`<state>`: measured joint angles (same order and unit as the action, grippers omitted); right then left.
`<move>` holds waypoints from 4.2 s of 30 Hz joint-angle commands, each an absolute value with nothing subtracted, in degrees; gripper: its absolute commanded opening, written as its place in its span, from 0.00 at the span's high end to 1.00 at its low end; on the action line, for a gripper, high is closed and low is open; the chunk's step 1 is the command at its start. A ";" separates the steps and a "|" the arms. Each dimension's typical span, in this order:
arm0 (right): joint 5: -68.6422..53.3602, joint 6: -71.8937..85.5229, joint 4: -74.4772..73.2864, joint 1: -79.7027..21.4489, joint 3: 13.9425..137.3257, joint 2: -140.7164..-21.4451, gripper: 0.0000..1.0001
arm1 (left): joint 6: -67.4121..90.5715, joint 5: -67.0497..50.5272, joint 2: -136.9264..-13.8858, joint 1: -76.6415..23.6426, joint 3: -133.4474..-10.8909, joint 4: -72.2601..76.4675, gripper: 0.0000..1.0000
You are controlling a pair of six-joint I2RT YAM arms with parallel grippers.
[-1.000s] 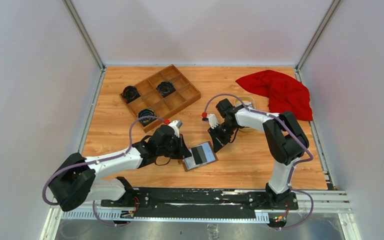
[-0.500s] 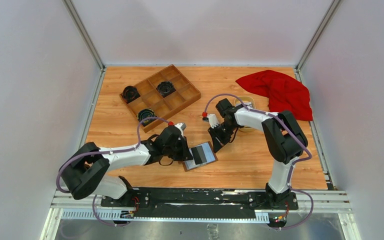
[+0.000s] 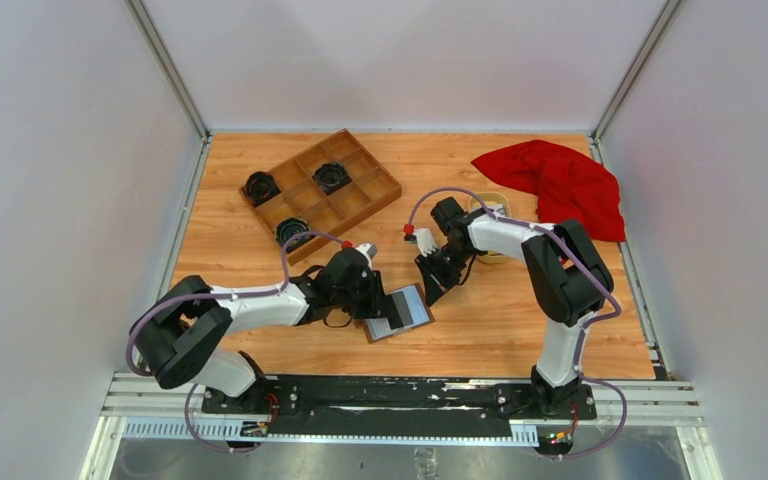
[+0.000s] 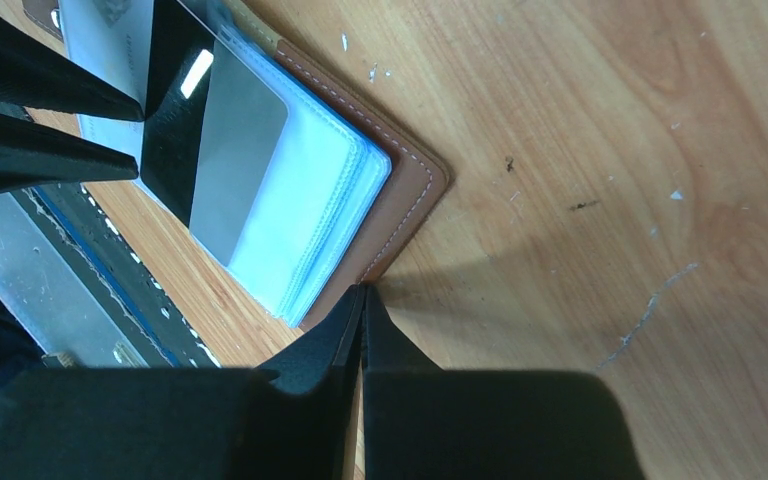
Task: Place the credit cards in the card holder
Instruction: Insert the credit card into the card holder.
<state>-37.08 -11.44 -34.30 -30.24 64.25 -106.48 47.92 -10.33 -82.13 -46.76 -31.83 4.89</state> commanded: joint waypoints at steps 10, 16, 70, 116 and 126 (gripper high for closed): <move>-36.50 -11.34 -35.24 -30.95 64.78 -108.76 0.98 | 48.85 -12.06 -86.55 -47.46 -35.45 7.79 0.67; -36.53 -11.43 -35.33 -31.04 64.78 -108.65 0.98 | 48.69 -12.32 -88.50 -47.46 -37.00 8.17 0.67; -41.46 -17.58 -38.14 -30.49 65.92 -106.74 0.67 | 47.17 -7.26 -88.01 -47.29 -34.71 8.14 0.58; -54.66 -19.60 -40.58 -28.12 66.00 -103.43 0.54 | 40.63 -0.64 -60.44 -45.97 -23.93 16.44 0.40; -54.65 -17.55 -40.68 -28.12 66.35 -107.91 0.58 | 42.16 -12.33 -67.07 -44.82 -23.89 19.23 0.44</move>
